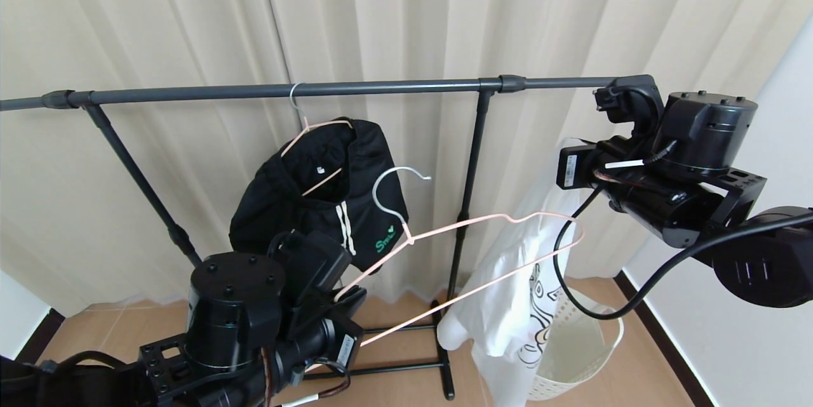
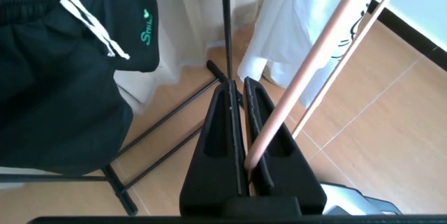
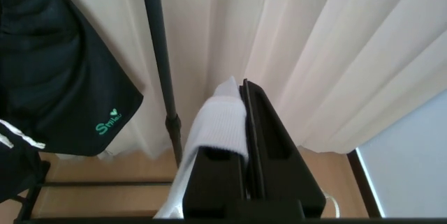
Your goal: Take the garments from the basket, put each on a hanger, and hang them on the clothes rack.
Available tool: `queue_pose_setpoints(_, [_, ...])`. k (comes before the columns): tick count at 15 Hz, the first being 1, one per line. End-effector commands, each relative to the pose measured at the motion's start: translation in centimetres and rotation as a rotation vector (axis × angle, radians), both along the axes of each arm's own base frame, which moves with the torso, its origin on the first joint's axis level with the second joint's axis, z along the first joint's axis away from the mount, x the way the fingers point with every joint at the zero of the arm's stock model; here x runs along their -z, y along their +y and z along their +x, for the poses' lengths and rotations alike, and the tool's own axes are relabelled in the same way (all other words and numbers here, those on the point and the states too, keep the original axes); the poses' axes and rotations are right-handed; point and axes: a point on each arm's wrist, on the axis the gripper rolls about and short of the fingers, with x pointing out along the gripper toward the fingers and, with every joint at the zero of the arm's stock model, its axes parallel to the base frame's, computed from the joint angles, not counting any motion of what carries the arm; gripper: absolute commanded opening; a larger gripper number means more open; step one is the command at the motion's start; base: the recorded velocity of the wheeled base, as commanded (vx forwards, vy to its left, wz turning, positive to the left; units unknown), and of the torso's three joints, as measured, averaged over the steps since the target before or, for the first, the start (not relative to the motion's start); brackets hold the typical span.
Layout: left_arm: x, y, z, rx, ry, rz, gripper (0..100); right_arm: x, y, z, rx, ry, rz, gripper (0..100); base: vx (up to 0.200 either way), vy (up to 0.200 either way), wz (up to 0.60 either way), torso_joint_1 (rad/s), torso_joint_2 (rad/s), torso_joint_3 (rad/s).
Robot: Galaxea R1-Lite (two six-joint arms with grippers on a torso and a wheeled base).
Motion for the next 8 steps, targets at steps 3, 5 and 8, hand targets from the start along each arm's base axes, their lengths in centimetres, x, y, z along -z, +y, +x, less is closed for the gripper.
queue_pose_setpoints(3, [-0.7,1.1,0.2,-0.048,-0.020,-0.016,0,-0.4,-0.1,-0.4,-0.003,-0.011,0.003,0,0.000,0.000,0.00,0.000,0.00,0.000])
queue_pose_setpoints(5, [-1.3,2.0,-0.4,-0.058,-0.035,-0.031,0,-0.5,-0.2,-0.3,-0.001,-0.014,0.004,0,0.000,0.000,0.00,0.000,0.00,0.000])
queue_pose_setpoints(8, [-1.9,3.4,-0.9,-0.087,-0.053,-0.047,0,-0.3,-0.1,-0.3,-0.001,-0.009,0.002,0,0.000,0.000,0.00,0.000,0.00,0.000])
